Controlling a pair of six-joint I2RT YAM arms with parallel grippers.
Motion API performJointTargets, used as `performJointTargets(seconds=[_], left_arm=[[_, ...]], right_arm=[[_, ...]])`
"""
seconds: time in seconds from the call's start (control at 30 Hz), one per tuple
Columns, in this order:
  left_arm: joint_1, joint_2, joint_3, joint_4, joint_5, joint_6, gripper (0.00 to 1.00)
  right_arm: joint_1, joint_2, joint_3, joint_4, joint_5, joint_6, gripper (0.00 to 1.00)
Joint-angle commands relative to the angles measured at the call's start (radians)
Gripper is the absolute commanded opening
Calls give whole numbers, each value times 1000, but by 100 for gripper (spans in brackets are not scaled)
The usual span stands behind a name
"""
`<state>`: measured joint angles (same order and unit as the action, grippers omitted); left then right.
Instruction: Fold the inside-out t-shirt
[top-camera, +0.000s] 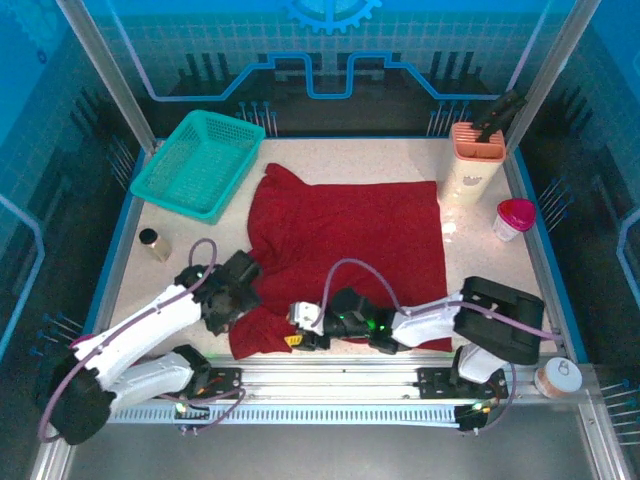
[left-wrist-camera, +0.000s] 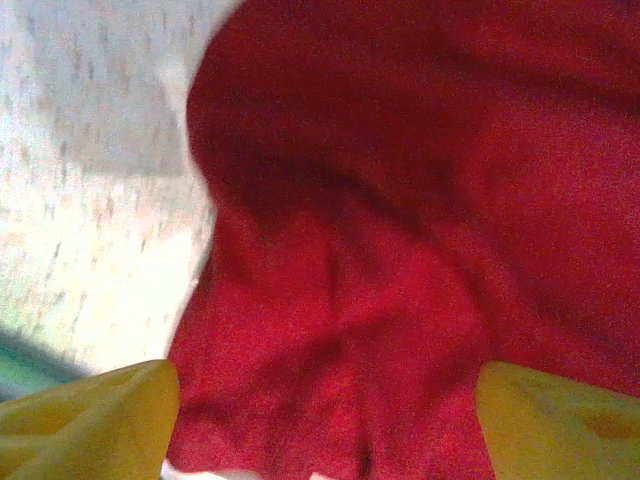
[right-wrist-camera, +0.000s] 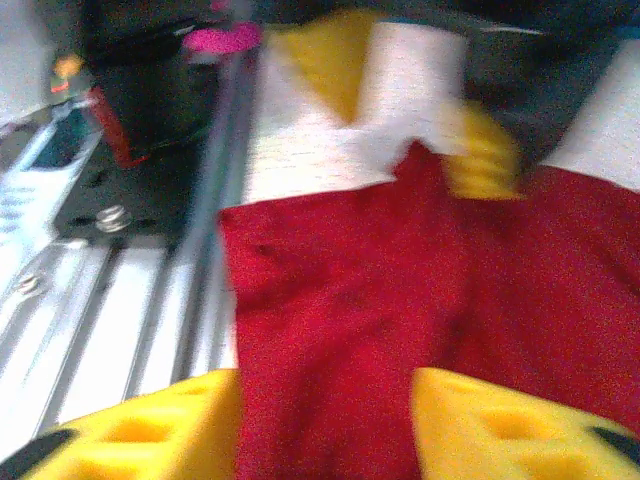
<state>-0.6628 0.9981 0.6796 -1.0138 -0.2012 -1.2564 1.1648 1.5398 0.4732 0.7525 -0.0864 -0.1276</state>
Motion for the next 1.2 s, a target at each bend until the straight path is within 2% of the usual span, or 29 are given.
performJointTargets(seconds=[0.0,0.03,0.07,0.17,0.27,0.37,0.47,0.53,0.57,0.6,0.63,0.7,0.77,0.8,0.93,1.07,1.17], left_arm=[[-121,-21,-47,-166,51,-147,78],[-148,-15,-62,-159,63,-172,78],[-176,-4,-78,-160,71,-205,77],[-237,33,-115,-159,103,-276,75],[-260,62,-142,-129,126,-284,75],[-257,89,-159,-105,98,-283,69],[-252,99,-164,-53,74,-282,56],[-243,97,-174,-27,66,-290,44],[-237,90,-183,-9,65,-297,40],[-232,80,-198,13,70,-297,34],[-218,71,-210,38,80,-289,27],[-198,43,-228,76,92,-263,12],[-188,23,-227,67,79,-252,0],[-185,11,-224,50,69,-253,0],[-171,-65,-188,-39,39,-239,0],[-156,-167,-135,-204,-13,-249,0],[-137,-257,-120,-235,-35,-255,0]], right_arm=[[-10,-142,-64,-23,346,148,82],[-13,-193,-62,-100,425,198,100],[-22,-248,-57,-202,485,258,100],[-53,-363,-26,-403,530,357,100],[-102,-452,4,-596,666,538,100],[-215,-526,1,-624,478,460,100],[-274,-569,9,-700,492,476,100],[-334,-568,59,-903,550,622,100],[-380,-546,111,-1108,588,818,99],[-432,-511,156,-1301,556,1012,100],[-479,-477,181,-1404,481,1100,100],[-554,-413,216,-1575,358,1235,100],[-657,-368,241,-1651,258,1237,100],[-718,-351,251,-1662,213,1202,100],[-901,-305,279,-1708,170,1149,99],[-936,-332,264,-1729,131,1213,93],[-943,-340,236,-1738,107,1262,89]])
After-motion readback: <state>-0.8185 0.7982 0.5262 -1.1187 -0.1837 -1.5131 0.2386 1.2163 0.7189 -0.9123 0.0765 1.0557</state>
